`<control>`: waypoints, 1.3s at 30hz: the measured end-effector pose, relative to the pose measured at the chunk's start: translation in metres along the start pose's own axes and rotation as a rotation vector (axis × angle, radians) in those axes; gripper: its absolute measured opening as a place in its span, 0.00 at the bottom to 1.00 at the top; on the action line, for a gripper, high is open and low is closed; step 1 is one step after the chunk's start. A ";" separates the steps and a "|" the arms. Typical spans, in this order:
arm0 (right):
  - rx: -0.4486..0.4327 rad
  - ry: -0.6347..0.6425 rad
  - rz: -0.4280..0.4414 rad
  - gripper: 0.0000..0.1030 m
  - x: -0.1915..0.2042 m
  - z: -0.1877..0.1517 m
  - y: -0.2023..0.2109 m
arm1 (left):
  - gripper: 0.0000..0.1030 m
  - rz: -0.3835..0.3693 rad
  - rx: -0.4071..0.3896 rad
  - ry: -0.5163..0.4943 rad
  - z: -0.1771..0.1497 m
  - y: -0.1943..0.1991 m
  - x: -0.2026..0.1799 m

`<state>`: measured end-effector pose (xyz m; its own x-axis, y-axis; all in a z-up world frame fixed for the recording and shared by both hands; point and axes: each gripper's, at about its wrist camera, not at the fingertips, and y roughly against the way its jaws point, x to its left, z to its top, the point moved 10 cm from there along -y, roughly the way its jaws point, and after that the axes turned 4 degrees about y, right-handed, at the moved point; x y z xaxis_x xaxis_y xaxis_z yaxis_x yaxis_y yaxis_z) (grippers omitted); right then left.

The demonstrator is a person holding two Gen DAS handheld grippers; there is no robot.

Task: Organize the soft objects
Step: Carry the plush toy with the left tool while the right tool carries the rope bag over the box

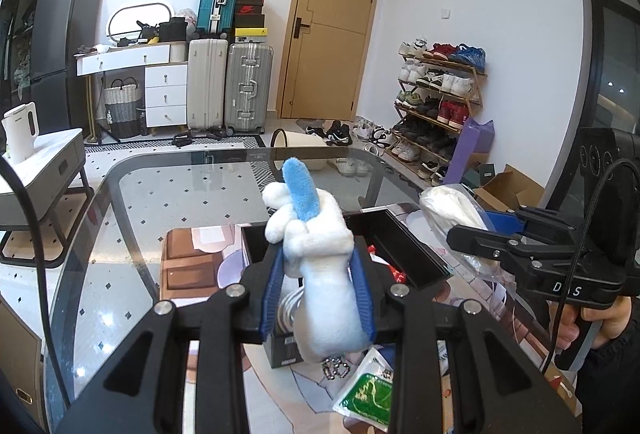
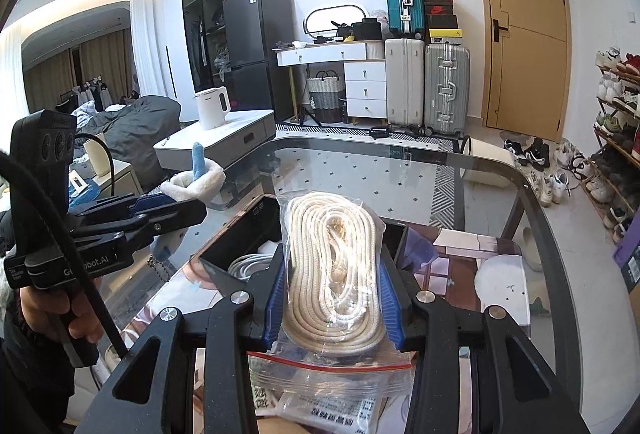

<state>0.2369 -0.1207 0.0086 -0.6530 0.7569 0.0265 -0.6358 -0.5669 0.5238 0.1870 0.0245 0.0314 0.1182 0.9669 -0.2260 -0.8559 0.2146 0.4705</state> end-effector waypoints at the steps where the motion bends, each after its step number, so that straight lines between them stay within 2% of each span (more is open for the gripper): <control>1: 0.001 0.001 0.000 0.40 0.000 0.001 -0.002 | 0.30 0.001 0.003 -0.002 0.001 -0.003 0.001; 19: 0.045 0.027 0.012 0.40 -0.008 0.006 -0.036 | 0.30 0.023 0.038 -0.035 0.005 -0.047 -0.003; 30: 0.102 0.047 0.022 0.40 -0.005 0.001 -0.067 | 0.30 0.049 0.099 -0.081 -0.007 -0.073 -0.002; 39: 0.134 0.079 0.026 0.40 0.000 -0.006 -0.085 | 0.30 0.043 0.139 -0.085 -0.014 -0.087 -0.003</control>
<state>0.2886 -0.0740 -0.0410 -0.7020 0.7119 -0.0227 -0.5613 -0.5333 0.6329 0.2539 0.0006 -0.0211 0.1301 0.9825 -0.1334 -0.7840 0.1843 0.5927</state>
